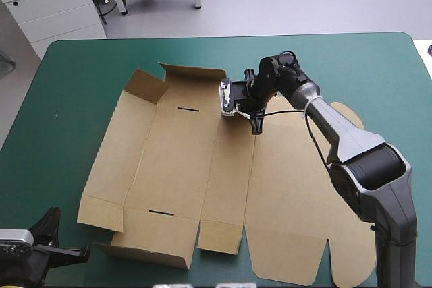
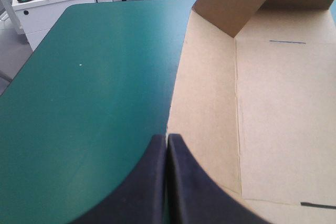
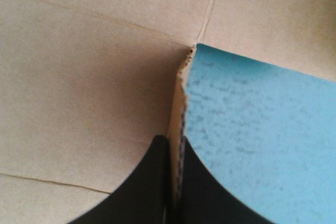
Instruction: Fold the box
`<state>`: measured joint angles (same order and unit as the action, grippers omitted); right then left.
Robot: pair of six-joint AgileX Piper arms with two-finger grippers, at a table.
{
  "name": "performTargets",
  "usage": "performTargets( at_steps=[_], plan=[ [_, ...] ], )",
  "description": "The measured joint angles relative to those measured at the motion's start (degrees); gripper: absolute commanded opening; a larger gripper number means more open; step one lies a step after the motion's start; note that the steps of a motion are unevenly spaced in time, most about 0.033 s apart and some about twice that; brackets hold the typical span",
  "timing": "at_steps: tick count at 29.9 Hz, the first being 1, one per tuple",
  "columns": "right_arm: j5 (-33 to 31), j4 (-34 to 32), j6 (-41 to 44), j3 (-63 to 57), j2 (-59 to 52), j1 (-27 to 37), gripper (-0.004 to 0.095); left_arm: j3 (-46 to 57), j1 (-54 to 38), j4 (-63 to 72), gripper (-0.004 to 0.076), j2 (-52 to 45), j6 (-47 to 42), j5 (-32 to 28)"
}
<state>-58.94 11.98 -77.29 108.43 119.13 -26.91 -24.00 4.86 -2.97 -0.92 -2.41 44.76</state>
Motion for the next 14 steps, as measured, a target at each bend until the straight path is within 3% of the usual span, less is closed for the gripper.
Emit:
performTargets(
  at_steps=[4,6,11,14],
  plan=[
    [2.44,2.66,-3.46,0.0,1.22,-0.65,0.0047,0.0,0.0,0.0,-0.001,0.0,0.0,0.0],
    [4.03,3.96,-6.31,0.0,1.56,-0.71,0.0172,0.0,0.0,0.0,-0.001,0.0,0.0,0.0],
    [9.2,7.23,-9.14,0.05,1.73,-0.71,0.0609,0.0,0.0,0.0,-0.001,0.0,0.0,0.0],
    [10.23,9.18,-9.27,0.05,1.73,-0.71,0.0701,0.0,0.0,0.0,-0.001,0.0,0.0,0.0]
  ],
)
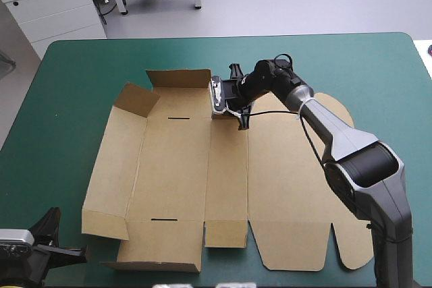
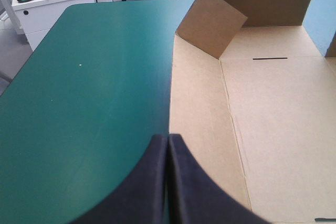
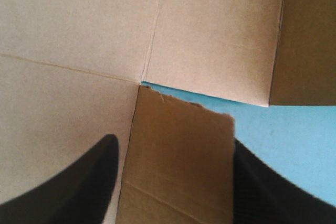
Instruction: Fold the box
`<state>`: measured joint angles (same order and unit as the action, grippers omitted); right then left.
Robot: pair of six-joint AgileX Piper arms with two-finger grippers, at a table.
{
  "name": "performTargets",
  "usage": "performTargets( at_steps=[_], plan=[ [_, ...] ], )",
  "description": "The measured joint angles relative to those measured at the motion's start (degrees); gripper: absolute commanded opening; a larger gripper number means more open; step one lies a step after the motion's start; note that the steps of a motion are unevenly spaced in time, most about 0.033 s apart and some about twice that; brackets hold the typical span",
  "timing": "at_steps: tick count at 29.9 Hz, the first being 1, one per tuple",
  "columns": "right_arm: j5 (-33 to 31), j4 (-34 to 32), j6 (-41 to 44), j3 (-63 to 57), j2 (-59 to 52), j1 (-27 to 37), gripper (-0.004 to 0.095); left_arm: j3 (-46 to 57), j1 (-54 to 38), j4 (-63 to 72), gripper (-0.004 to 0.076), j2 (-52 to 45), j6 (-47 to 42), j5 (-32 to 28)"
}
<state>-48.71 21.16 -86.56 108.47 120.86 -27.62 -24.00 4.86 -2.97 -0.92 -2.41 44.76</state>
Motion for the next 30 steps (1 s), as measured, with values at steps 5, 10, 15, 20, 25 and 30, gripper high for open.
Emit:
performTargets(
  at_steps=[5,10,15,20,25,30],
  plan=[
    [0.06,0.81,6.27,0.0,0.0,0.0,0.0614,0.0,0.0,0.0,-0.001,0.0,0.0,0.0],
    [1.05,-0.21,24.16,0.0,-1.55,0.0,0.02,0.0,0.0,0.0,-0.001,0.0,0.0,0.0],
    [2.43,-6.32,40.0,0.0,-7.07,0.0,0.0,0.0,0.0,0.0,0.0057,0.0,0.0,-0.02],
    [3.44,-14.01,57.55,0.0,-10.8,0.23,0.0,0.0,0.0,0.0,0.0365,0.0,0.07,-0.02],
    [0.6,-15.91,70.66,0.0,-12.14,2.81,0.0,0.02,0.0,0.05,0.0624,0.0,0.07,-0.25],
    [-4.29,-16.22,75.78,-3.29,-14.03,6.69,0.0,0.07,0.0,0.05,0.0614,0.0,0.07,-0.64]
  ],
)
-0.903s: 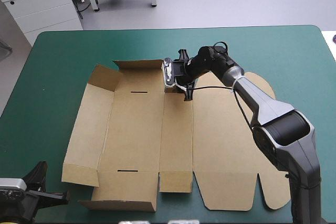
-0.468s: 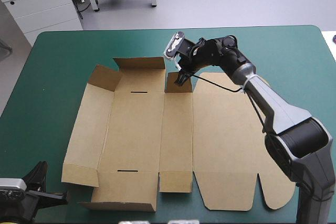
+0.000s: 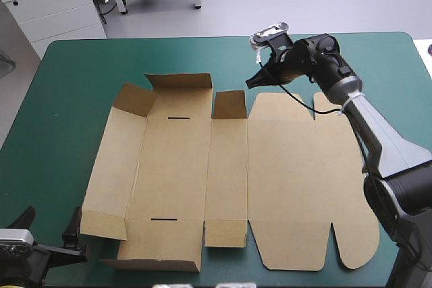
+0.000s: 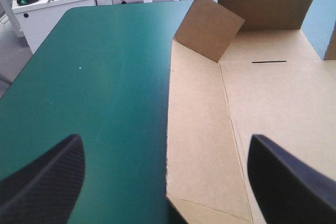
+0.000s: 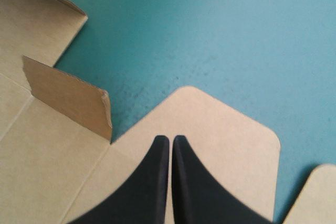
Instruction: Fold the box
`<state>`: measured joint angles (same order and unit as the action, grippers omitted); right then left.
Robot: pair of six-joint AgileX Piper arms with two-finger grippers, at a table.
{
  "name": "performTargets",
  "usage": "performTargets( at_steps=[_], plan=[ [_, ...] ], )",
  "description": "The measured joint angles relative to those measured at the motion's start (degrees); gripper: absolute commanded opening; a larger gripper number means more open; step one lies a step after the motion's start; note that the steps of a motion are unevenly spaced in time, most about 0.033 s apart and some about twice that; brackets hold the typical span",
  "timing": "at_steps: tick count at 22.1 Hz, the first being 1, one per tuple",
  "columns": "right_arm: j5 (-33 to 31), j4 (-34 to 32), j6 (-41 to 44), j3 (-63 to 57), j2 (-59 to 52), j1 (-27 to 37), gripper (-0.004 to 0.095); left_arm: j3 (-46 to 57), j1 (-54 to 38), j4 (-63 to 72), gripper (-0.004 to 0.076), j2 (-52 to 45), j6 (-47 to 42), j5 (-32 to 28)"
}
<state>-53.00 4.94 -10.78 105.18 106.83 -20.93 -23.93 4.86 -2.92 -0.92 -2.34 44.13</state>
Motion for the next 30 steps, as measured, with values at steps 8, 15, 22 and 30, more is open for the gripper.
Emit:
performTargets(
  at_steps=[8,15,22,30],
  plan=[
    [6.3,3.18,-0.26,-24.48,-17.7,3.93,-0.0001,-4.92,0.0,0.97,0.059,2.32,0.01,-0.49],
    [7.07,3.89,-0.99,-39.09,-35.13,3.93,-0.0001,-22.16,0.0,1.04,0.0557,25.2,1.37,1.96],
    [4.4,6.67,-2.11,-50.46,-46.93,3.93,-0.0001,-32.93,0.0,3.24,0.0545,44.33,3.38,10.78],
    [2.4,6.74,-2.24,-52.65,-54.33,3.93,-0.0001,-33.85,-1.5,8.46,0.0545,56.29,1.85,16.44]
  ],
)
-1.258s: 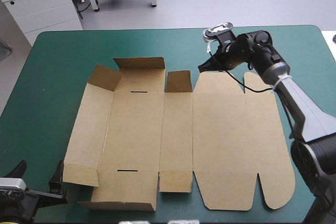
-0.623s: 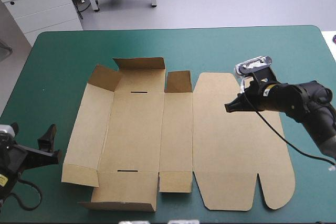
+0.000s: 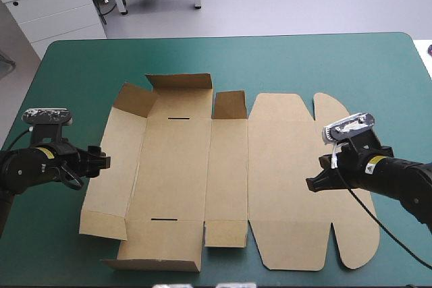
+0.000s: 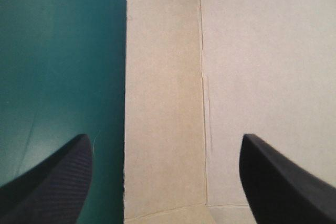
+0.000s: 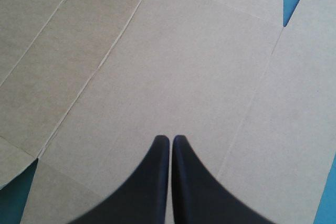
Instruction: Fold the box
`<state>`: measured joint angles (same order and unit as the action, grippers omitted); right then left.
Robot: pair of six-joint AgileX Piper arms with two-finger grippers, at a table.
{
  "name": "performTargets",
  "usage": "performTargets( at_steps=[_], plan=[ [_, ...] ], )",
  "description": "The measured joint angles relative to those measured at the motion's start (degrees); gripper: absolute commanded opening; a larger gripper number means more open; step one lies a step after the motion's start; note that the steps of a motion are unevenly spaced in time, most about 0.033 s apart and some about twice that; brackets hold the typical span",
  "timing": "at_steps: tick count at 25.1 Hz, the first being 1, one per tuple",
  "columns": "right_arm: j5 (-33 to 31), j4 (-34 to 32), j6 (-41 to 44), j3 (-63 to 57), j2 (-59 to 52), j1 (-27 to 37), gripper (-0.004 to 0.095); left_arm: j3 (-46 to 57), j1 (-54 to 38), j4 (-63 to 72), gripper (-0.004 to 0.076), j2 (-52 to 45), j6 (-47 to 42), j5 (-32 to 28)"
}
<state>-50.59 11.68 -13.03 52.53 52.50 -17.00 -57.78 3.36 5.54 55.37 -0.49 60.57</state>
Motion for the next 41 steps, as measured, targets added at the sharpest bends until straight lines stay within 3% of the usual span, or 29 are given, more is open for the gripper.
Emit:
performTargets(
  at_steps=[6,11,16,19,24,28,34,37,41],
  plan=[
    [-2.78,0.06,0.05,0.0,-1.34,0.0,-0.0001,4.79,-8.74,5.52,0.0545,0.12,0.49,-1.83],
    [-3.86,0.06,0.05,0.0,-1.34,0.0,-0.0001,12.87,-16.05,13.91,0.0545,0.71,10.01,-3.28],
    [-4.6,0.37,0.05,0.0,-1.34,0.0,-0.0001,12.95,-20.73,17.69,0.0505,4.85,16.27,-3.96],
    [-5.24,0.69,0.05,0.0,-1.34,0.0,-0.0001,10.01,-21.04,18.23,0.045,12.45,17.66,-1.43],
    [-6.89,0.85,0.05,0.0,-1.34,0.0,-0.0001,6.96,-21.04,19.63,0.0428,23.59,22.29,4.59],
    [-6.94,0.92,0.01,0.0,-1.34,0.0,-0.0001,6.9,-21.04,21.94,0.0428,24.4,25.21,7.91],
    [-7.07,0.93,-0.3,0.0,-1.34,0.0,-0.0001,10.99,-21.04,29.21,0.0419,24.4,30.06,8.24],
    [-7.07,0.93,-0.44,0.0,-1.34,0.0,-0.0001,11.21,-21.04,30.07,0.0384,24.4,30.36,8.24],
    [-7.07,0.93,-0.46,0.0,-1.34,0.0,-0.0001,11.42,-21.04,30.51,0.0245,24.4,30.53,8.24]
  ],
)
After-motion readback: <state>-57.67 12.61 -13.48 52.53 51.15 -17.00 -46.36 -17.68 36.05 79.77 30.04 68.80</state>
